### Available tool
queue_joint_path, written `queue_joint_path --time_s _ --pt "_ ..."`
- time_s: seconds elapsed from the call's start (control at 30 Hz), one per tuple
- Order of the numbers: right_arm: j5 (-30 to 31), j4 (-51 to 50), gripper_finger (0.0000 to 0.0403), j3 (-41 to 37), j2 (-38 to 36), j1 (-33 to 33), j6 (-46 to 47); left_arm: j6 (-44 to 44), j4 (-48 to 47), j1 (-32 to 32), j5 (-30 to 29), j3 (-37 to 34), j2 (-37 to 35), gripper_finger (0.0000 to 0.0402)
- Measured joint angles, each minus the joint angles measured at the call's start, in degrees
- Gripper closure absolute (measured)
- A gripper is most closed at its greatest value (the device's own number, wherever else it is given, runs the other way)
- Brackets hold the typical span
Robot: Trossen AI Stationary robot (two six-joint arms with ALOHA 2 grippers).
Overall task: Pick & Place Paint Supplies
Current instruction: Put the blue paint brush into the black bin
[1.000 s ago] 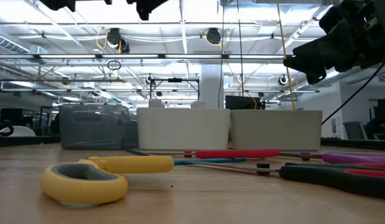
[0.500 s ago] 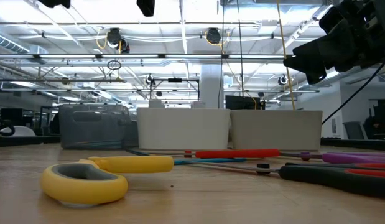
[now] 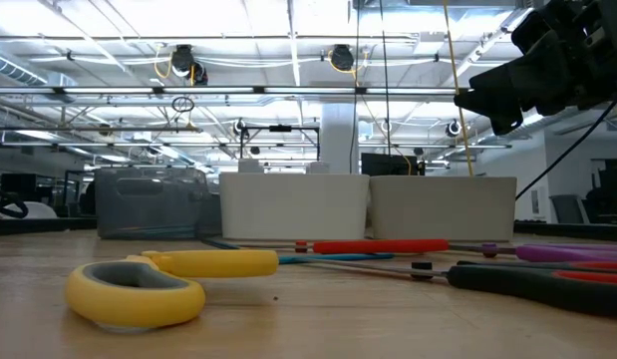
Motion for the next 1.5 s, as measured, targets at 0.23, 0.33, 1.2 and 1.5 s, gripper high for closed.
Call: queue_joint_path --time_s 0.23,0.33,1.2,1.5 --pt "0.01 0.0 0.0232 0.0 0.0 0.0 0.0 2.43 -9.43 -3.76 -0.79 4.09 5.86 0.0151" --pt "0.0 -0.02 0.0232 0.0 0.0 0.0 0.0 4.35 -11.02 -4.47 -0.87 4.27 8.39 0.0151" --pt "0.01 -0.02 0.0232 0.0 0.0 -0.02 0.0 3.82 -32.56 6.49 -13.67 4.27 20.97 0.0151" --pt "0.01 -0.02 0.0232 0.0 0.0 -0.02 0.02 6.84 -32.08 8.63 -4.17 4.27 22.42 0.0151"
